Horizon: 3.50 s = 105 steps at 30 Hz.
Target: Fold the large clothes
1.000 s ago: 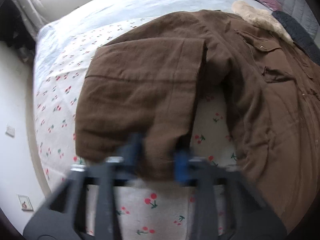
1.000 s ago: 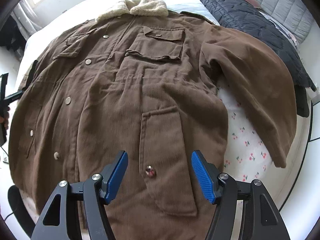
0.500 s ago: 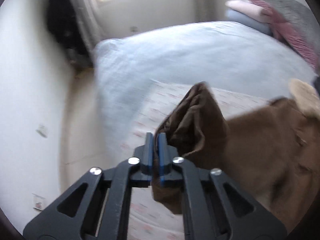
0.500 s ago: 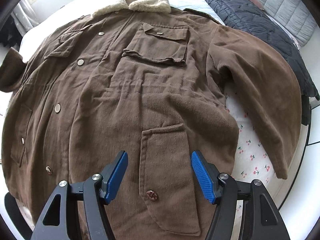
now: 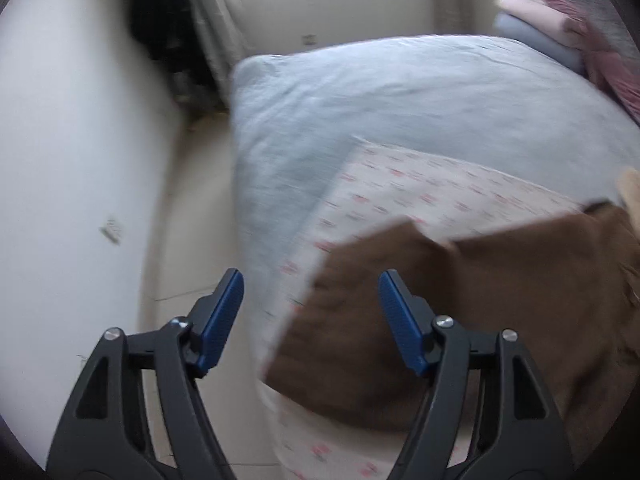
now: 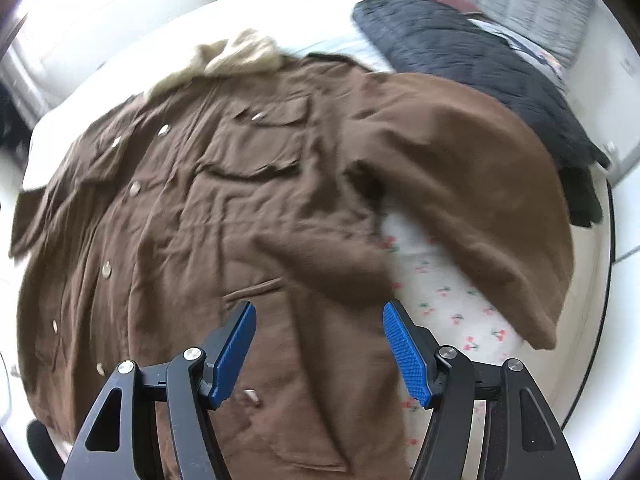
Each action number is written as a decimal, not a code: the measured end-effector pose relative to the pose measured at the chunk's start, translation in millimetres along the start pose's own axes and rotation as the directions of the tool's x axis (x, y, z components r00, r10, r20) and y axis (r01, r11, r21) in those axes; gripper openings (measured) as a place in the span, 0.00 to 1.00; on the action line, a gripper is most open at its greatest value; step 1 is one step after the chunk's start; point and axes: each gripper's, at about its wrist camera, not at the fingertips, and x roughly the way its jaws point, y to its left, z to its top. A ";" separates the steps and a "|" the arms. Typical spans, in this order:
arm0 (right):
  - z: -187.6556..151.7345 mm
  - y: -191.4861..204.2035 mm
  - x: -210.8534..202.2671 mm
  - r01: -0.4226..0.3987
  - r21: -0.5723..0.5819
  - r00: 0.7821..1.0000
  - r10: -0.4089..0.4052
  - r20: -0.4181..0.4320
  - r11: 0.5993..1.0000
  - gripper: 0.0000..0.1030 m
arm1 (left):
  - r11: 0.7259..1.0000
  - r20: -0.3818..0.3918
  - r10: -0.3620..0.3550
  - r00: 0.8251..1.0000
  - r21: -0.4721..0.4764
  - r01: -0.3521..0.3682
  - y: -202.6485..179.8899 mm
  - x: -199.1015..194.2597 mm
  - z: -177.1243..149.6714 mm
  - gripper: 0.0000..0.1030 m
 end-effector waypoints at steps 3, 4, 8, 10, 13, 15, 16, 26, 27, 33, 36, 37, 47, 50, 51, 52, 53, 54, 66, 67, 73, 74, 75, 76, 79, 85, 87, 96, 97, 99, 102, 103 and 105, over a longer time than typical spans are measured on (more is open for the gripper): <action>0.4 -21.0 -12.5 0.001 0.047 1.000 -0.002 0.024 0.999 0.65 | 0.996 -0.049 -0.070 0.996 0.043 0.072 -25.4 -7.9 -13.7 0.76; -0.2 -30.1 -17.6 0.000 0.064 0.999 -0.002 0.035 0.998 0.65 | 0.993 -0.063 -0.103 0.993 0.049 0.106 -34.0 -12.7 -19.8 0.80; -5.3 -74.9 -37.2 0.012 0.147 0.997 -0.024 0.078 0.989 0.75 | 0.969 -0.132 -0.228 0.965 0.063 0.237 -66.0 -35.0 -42.6 0.82; -8.1 -99.2 -43.2 0.012 0.191 0.995 -0.030 0.092 0.981 0.78 | 0.956 -0.172 -0.266 0.948 0.081 0.283 -82.2 -43.6 -56.8 0.82; -13.3 -145.9 -48.1 0.024 0.276 0.993 -0.056 0.107 0.961 0.81 | 0.937 -0.197 -0.301 0.933 0.121 0.328 -103.9 -59.0 -73.3 0.82; -15.2 -177.3 -46.2 0.011 0.336 0.991 -0.055 0.121 0.942 0.82 | 0.929 -0.198 -0.313 0.929 0.140 0.343 -116.0 -68.3 -82.1 0.82; -16.2 -188.2 -44.8 0.006 0.357 0.990 -0.055 0.127 0.934 0.82 | 0.925 -0.201 -0.320 0.926 0.145 0.351 -120.8 -75.6 -86.4 0.82; -51.7 -299.5 20.7 -0.126 0.598 0.977 -0.005 0.213 0.791 0.83 | 0.867 -0.277 -0.428 0.860 0.142 0.477 -174.5 -121.8 -139.7 0.83; -54.6 -302.7 31.1 -0.143 0.612 0.978 0.016 0.209 0.778 0.83 | 0.862 -0.289 -0.436 0.852 0.139 0.488 -181.5 -125.5 -145.4 0.83; -61.1 -306.3 78.8 -0.187 0.638 0.980 0.096 0.176 0.747 0.83 | 0.835 -0.314 -0.477 0.821 0.129 0.535 -213.6 -146.3 -161.5 0.83; -59.8 -305.4 88.8 -0.208 0.649 0.976 0.114 0.184 0.732 0.83 | 0.830 -0.308 -0.478 0.823 0.150 0.538 -225.5 -155.7 -162.7 0.83; -58.8 -305.5 91.3 -0.208 0.652 0.976 0.113 0.186 0.729 0.83 | 0.829 -0.301 -0.475 0.827 0.162 0.535 -228.2 -159.3 -163.1 0.83; -39.6 -288.9 86.0 -0.151 0.611 0.982 0.049 0.181 0.777 0.64 | 0.827 -0.283 -0.467 0.838 0.193 0.527 -234.8 -172.7 -169.0 0.83; -34.1 -276.4 77.0 -0.062 0.569 0.987 -0.033 0.154 0.820 0.55 | 0.831 -0.279 -0.466 0.840 0.189 0.524 -234.0 -174.2 -170.4 0.83; -32.9 -272.1 72.7 -0.033 0.554 0.986 -0.062 0.153 0.832 0.49 | 0.829 -0.279 -0.469 0.838 0.187 0.527 -233.4 -174.7 -170.6 0.83; -33.5 -269.5 69.7 -0.016 0.547 0.985 -0.081 0.153 0.837 0.46 | 0.829 -0.280 -0.471 0.836 0.184 0.529 -233.1 -175.3 -171.0 0.83; -33.9 -266.8 64.6 0.008 0.540 0.982 -0.107 0.153 0.842 0.38 | 0.828 -0.281 -0.472 0.836 0.184 0.530 -233.0 -175.6 -171.2 0.83; -34.1 -264.8 60.5 0.018 0.537 0.980 -0.121 0.156 0.843 0.31 | 0.828 -0.282 -0.471 0.836 0.184 0.529 -233.8 -175.5 -171.3 0.83; -30.6 -248.0 -5.3 -0.064 0.454 0.944 -0.093 0.316 0.889 0.05 | 0.818 -0.278 -0.468 0.839 0.223 0.530 -250.1 -183.6 -179.1 0.83; -28.6 -248.0 -10.4 -0.057 0.455 0.940 -0.106 0.324 0.889 0.04 | 0.817 -0.278 -0.469 0.838 0.224 0.531 -251.0 -184.1 -179.6 0.83; -16.3 -245.8 -63.1 0.152 0.447 0.849 -0.348 0.398 0.881 0.03 | 0.811 -0.275 -0.479 0.833 0.225 0.540 -258.6 -186.0 -183.8 0.83; -18.8 -239.8 -75.0 0.199 0.444 0.816 -0.399 0.419 0.874 0.03 | 0.808 -0.279 -0.482 0.831 0.226 0.545 -259.8 -185.6 -184.8 0.83; -22.5 -233.8 -85.4 0.236 0.438 0.783 -0.437 0.443 0.868 0.03 | 0.806 -0.280 -0.484 0.829 0.227 0.547 -261.0 -185.7 -185.8 0.83; -22.1 -232.8 -86.7 0.268 0.431 0.761 -0.463 0.454 0.862 0.03 | 0.803 -0.281 -0.487 0.827 0.229 0.551 -262.1 -185.5 -187.4 0.83; -10.2 -245.6 -61.0 0.410 0.406 0.757 -0.553 0.348 0.817 0.03 | 0.804 -0.285 -0.483 0.828 0.231 0.548 -261.6 -183.7 -191.1 0.83; -12.4 -271.6 -28.2 0.443 0.483 0.790 -0.584 0.186 0.755 0.23 | 0.828 -0.259 -0.443 0.858 0.248 0.503 -236.1 -179.9 -189.6 0.83; -17.1 -268.3 -36.4 0.356 0.494 0.830 -0.511 0.223 0.793 0.47 | 0.842 -0.250 -0.425 0.870 0.245 0.481 -224.6 -176.5 -186.5 0.83; -44.3 -194.6 -83.7 0.067 0.256 0.925 -0.156 0.346 0.964 0.66 | 0.889 -0.211 -0.365 0.907 0.210 0.406 -145.2 -178.2 -194.0 0.83; -49.2 -184.0 -88.4 0.035 0.224 0.930 -0.114 0.350 0.974 0.67 | 0.890 -0.209 -0.363 0.908 0.211 0.404 -137.4 -181.0 -197.7 0.83; -63.4 -159.7 -99.8 -0.012 0.154 0.938 -0.043 0.345 0.988 0.71 | 0.889 -0.206 -0.359 0.911 0.223 0.401 -118.1 -188.3 -211.1 0.83; -87.5 -124.5 -109.8 -0.040 0.043 0.943 0.024 0.333 0.998 0.76 | 0.882 -0.191 -0.353 0.916 0.260 0.394 -97.7 -197.9 -232.1 0.83; -93.0 -116.6 -108.6 -0.043 0.020 0.944 0.034 0.328 0.999 0.76 | 0.878 -0.182 -0.350 0.919 0.279 0.390 -90.4 -201.4 -242.2 0.83; -114.6 -91.8 -109.4 -0.047 -0.053 0.952 0.061 0.301 0.997 0.78 | 0.868 -0.170 -0.351 0.921 0.310 0.388 -79.2 -206.0 -260.8 0.83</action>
